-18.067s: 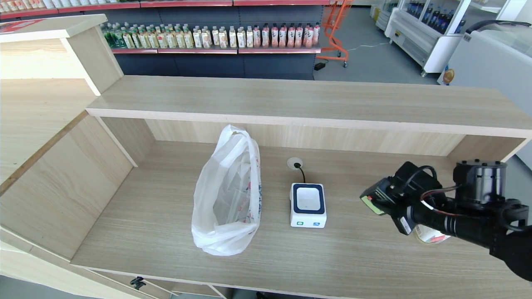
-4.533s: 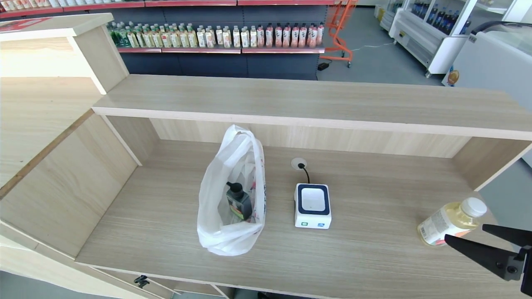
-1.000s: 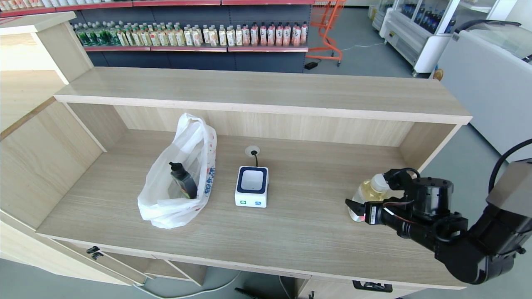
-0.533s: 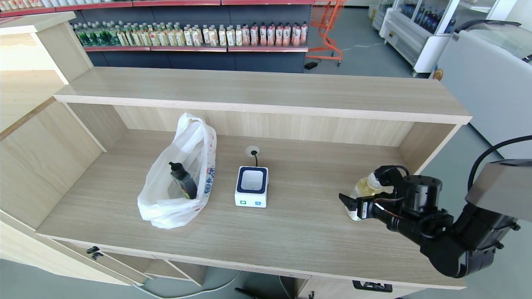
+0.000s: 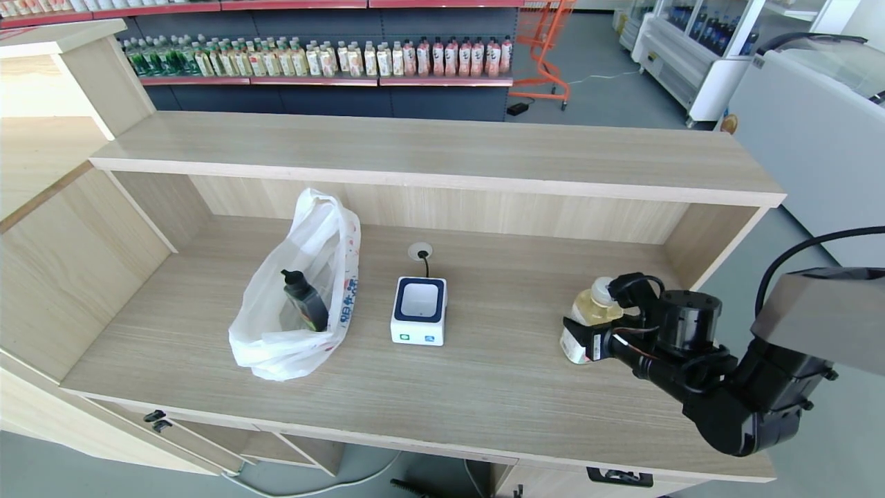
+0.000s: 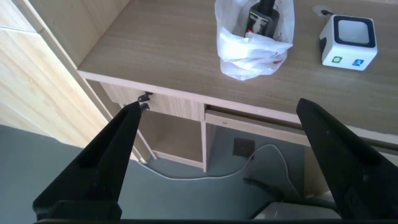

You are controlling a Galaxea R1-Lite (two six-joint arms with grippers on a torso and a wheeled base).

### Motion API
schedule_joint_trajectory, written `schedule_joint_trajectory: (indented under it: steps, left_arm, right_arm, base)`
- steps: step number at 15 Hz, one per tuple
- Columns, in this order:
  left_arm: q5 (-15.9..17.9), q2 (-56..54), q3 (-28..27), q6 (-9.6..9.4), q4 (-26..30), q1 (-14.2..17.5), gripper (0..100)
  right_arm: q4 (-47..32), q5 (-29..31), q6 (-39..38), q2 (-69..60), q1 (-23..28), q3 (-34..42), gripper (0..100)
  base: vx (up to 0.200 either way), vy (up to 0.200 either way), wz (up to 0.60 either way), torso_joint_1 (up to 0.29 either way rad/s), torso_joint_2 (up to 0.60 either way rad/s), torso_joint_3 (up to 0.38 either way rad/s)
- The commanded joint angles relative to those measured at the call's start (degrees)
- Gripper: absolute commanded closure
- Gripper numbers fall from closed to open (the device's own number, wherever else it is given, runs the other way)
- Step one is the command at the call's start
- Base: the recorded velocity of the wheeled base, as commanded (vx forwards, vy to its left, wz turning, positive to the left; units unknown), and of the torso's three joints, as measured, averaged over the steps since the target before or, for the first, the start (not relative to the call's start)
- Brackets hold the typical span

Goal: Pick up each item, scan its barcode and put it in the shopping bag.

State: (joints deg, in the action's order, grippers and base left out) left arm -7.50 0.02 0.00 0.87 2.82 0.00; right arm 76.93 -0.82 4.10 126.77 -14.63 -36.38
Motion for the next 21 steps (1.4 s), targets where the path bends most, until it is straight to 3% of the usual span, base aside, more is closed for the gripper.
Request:
schedule_joint_trajectory:
  steps: [1,4,7,9,11,12,14,15,18,21]
  left_arm:
    - [0.0,0.0,0.0,0.01,0.0,0.0,0]
    - [-0.1,0.0,0.0,0.01,0.0,0.0,0]
    - [0.0,0.0,0.0,0.01,0.0,0.0,0]
    - [0.0,0.0,0.0,0.01,0.0,0.0,0]
    - [0.0,0.0,0.0,0.01,0.0,0.0,0]
    - [-0.1,0.0,0.0,0.01,0.0,0.0,0]
    - [0.0,0.0,0.0,0.01,0.0,0.0,0]
    - [0.0,0.0,0.0,0.01,0.0,0.0,0]
    - [0.0,0.0,0.0,0.01,0.0,0.0,0]
    - [-0.1,0.0,0.0,0.01,0.0,0.0,0]
  right_arm:
    - [1.6,0.2,2.2,0.1,0.3,1.2,100]
    - [3.2,1.0,2.7,0.1,0.4,2.6,100]
    - [3.5,12.5,2.6,-0.3,0.3,7.7,100]
    - [3.7,10.5,-1.6,-2.7,-0.5,8.0,100]
    - [-2.2,2.1,-5.5,-8.3,0.0,5.2,100]
    - [-13.4,-2.5,-8.7,-14.6,1.7,0.8,100]
    - [-26.2,-4.9,-14.0,-20.7,2.1,-6.0,100]
    - [-32.1,-7.5,-20.4,-24.4,1.0,-9.1,100]
    - [-31.9,-29.3,-22.3,-31.9,-1.3,-3.4,100]
    - [-31.8,-42.2,-18.2,-34.2,-1.6,-0.8,100]
  base:
    - [0.000,0.000,0.00,0.000,0.00,0.000]
    - [0.000,0.000,0.00,0.000,0.00,0.000]
    - [0.000,0.000,0.00,0.000,0.00,0.000]
    - [0.000,0.000,0.00,0.000,0.00,0.000]
    - [0.000,0.000,0.00,0.000,0.00,0.000]
    - [0.000,0.000,0.00,0.000,0.00,0.000]
    - [0.000,0.000,0.00,0.000,0.00,0.000]
    - [0.000,0.000,0.00,0.000,0.00,0.000]
    - [0.000,0.000,0.00,0.000,0.00,0.000]
    - [0.000,0.000,0.00,0.000,0.00,0.000]
